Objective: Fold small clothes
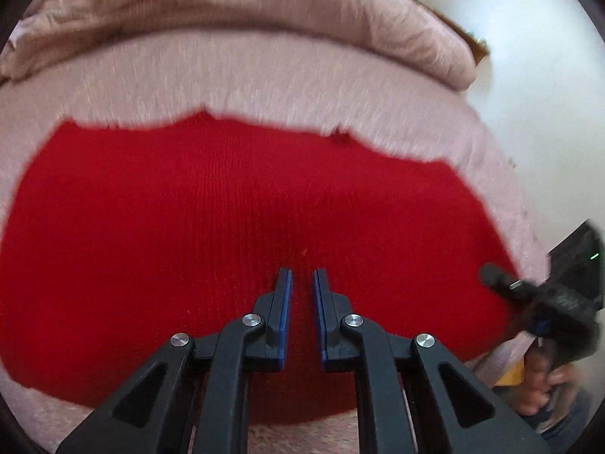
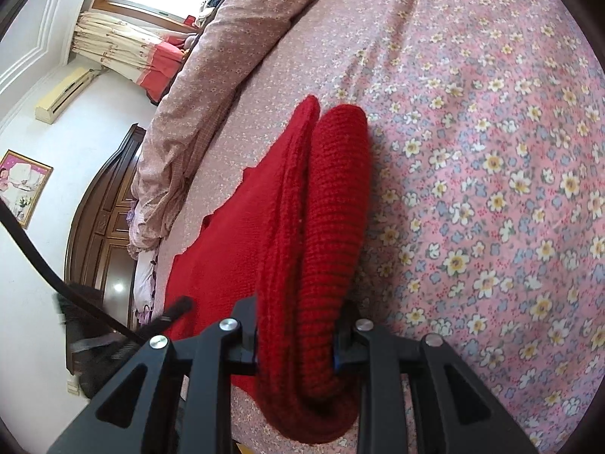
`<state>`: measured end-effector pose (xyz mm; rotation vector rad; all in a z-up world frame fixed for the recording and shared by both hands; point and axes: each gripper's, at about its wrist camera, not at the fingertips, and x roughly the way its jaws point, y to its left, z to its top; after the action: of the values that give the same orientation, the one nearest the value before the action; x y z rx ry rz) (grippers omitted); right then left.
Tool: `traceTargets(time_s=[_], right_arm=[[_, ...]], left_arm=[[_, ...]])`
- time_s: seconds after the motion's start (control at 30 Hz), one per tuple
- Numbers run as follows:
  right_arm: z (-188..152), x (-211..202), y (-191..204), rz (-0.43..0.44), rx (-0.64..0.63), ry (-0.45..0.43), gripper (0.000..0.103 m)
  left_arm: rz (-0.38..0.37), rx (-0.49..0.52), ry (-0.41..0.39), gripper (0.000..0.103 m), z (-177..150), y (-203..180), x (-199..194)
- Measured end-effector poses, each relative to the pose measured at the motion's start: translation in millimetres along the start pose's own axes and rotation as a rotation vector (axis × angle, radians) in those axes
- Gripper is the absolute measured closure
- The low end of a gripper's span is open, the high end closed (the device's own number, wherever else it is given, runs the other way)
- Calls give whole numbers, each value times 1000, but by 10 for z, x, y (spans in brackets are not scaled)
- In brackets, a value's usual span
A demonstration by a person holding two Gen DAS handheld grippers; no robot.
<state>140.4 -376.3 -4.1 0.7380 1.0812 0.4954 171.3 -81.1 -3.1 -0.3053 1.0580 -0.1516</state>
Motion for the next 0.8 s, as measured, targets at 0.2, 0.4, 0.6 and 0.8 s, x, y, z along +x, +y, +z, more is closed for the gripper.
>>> traceTargets(time_s=[0.2, 0.4, 0.6, 0.8], right_arm=[[4, -7, 51, -20, -23, -3, 78], [2, 12, 46, -30, -26, -2, 78], [-8, 28, 11, -36, -28, 0, 78], [-10, 28, 38, -48, -43, 0, 78]], left_arm=[[2, 39, -22, 99, -49, -104, -170], [75, 95, 4, 99, -107, -219, 4], [67, 86, -18, 99, -128, -217, -83], [65, 88, -19, 99, -136, -181, -2]])
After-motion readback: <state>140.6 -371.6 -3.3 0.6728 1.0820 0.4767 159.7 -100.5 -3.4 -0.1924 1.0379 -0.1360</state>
